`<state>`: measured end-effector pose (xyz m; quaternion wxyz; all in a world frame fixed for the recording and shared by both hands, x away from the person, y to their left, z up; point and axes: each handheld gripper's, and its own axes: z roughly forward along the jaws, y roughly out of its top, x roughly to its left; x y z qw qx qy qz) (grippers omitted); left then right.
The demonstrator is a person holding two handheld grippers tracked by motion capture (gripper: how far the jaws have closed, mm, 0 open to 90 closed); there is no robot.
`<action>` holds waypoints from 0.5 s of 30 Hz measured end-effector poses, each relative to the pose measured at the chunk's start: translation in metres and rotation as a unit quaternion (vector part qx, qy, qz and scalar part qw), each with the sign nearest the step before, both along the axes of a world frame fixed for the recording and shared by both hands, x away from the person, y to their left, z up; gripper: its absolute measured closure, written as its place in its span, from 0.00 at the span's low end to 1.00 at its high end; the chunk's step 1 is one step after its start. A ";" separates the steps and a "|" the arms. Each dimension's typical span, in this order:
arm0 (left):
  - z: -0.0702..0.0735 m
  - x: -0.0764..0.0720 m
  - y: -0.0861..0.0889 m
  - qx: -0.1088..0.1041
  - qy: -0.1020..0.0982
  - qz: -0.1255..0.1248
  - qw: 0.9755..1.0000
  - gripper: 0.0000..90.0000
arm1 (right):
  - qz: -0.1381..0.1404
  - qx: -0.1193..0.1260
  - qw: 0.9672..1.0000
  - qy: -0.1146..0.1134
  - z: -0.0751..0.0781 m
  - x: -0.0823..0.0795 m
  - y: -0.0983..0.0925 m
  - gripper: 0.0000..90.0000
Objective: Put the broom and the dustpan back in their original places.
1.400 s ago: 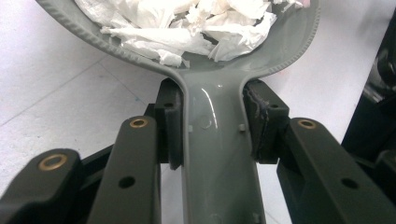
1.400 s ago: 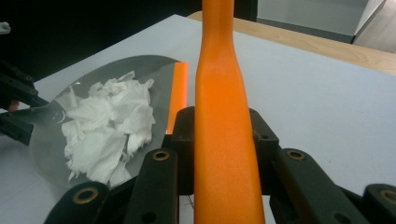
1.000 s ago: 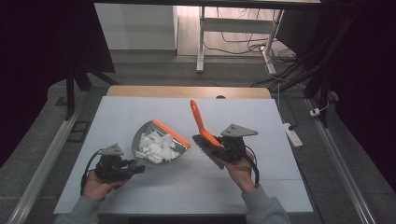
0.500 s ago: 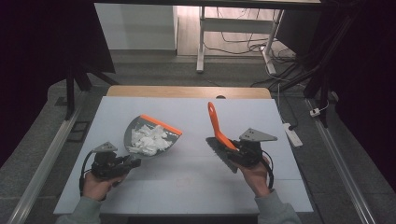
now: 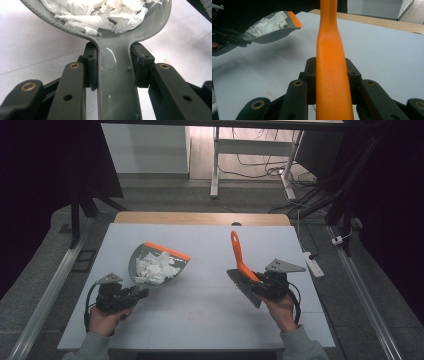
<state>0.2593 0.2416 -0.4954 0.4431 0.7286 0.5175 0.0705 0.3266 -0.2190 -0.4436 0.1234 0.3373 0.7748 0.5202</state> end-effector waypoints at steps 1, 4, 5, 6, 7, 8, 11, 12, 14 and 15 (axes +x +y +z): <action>0.000 0.000 0.000 0.000 0.000 0.004 1.000 0.68 | 0.001 0.001 1.000 0.003 -0.001 0.001 -0.001 0.77; -0.002 -0.002 0.001 -0.002 0.002 0.015 1.000 0.68 | -0.005 0.005 1.000 0.015 -0.003 0.003 -0.003 0.77; -0.002 -0.002 0.001 -0.001 0.003 0.021 1.000 0.68 | -0.006 0.005 1.000 0.021 -0.005 0.004 -0.004 0.77; -0.003 -0.003 0.001 -0.001 0.004 0.028 1.000 0.68 | -0.008 0.005 1.000 0.026 -0.006 0.005 -0.004 0.77; -0.004 -0.003 0.001 -0.002 0.005 0.031 0.999 0.68 | -0.009 0.007 1.000 0.029 -0.008 0.005 -0.004 0.77; -0.004 -0.004 0.001 -0.003 0.006 0.036 0.999 0.68 | -0.009 0.005 0.999 0.033 -0.009 0.005 -0.004 0.77; -0.007 -0.003 0.000 0.001 0.010 0.048 0.999 0.68 | -0.007 0.003 0.999 0.036 -0.009 0.005 -0.003 0.77; -0.008 -0.003 -0.001 0.003 0.012 0.052 0.999 0.68 | -0.006 0.004 0.999 0.036 -0.009 0.005 -0.003 0.77; -0.009 -0.003 -0.001 0.006 0.015 0.061 0.998 0.68 | -0.008 0.004 0.999 0.038 -0.009 0.005 -0.005 0.77; -0.010 -0.003 -0.002 0.006 0.018 0.065 0.998 0.68 | -0.009 0.005 0.999 0.039 -0.010 0.004 -0.006 0.77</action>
